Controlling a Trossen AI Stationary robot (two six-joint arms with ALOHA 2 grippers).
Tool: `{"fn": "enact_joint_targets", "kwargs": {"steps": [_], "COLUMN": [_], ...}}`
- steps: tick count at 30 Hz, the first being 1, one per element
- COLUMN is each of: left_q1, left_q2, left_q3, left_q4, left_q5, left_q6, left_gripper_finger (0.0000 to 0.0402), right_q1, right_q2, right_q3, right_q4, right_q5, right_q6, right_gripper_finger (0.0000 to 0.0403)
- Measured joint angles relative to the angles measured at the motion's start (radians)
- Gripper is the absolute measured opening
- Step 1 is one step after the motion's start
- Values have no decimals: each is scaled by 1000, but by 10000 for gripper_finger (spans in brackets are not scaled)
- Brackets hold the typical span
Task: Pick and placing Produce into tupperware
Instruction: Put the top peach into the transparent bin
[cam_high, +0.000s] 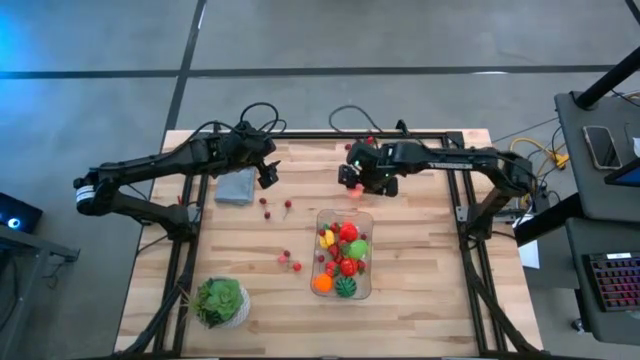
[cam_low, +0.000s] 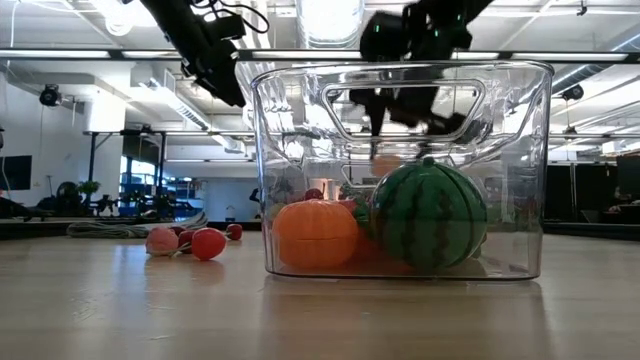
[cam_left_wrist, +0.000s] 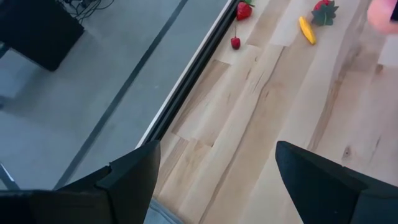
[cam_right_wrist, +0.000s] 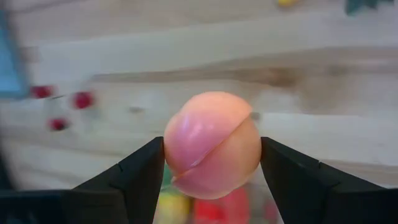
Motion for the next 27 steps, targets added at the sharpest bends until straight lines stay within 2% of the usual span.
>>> {"fn": "enact_joint_targets", "kwargs": {"steps": [3, 6, 9, 14, 18, 23, 27], "left_q1": [0, 0, 0, 0, 0, 0, 0], "left_q2": [0, 0, 0, 0, 0, 0, 0], "left_q3": [0, -1, 0, -1, -1, -1, -1], "left_q4": [0, 0, 0, 0, 0, 0, 1], "left_q5": [0, 0, 0, 0, 0, 6, 101], "left_q6": [-1, -7, -7, -7, -7, 1, 2], "left_gripper_finger": [304, 304, 304, 304, 304, 304, 304], "right_q1": [17, 53, 113, 225, 284, 300, 299], "right_q2": [-30, -48, -51, -44, -22, 16, 27], "right_q3": [58, 121, 167, 194, 180, 178, 178], "right_q4": [-1, 0, -31, -125, -146, -244, -261], "right_q5": [7, -54, -127, -149, -142, -89, -53], "right_q6": [-38, -105, -155, -158, -121, -119, -137], "right_gripper_finger": [246, 247, 248, 249, 249, 251, 274]}}
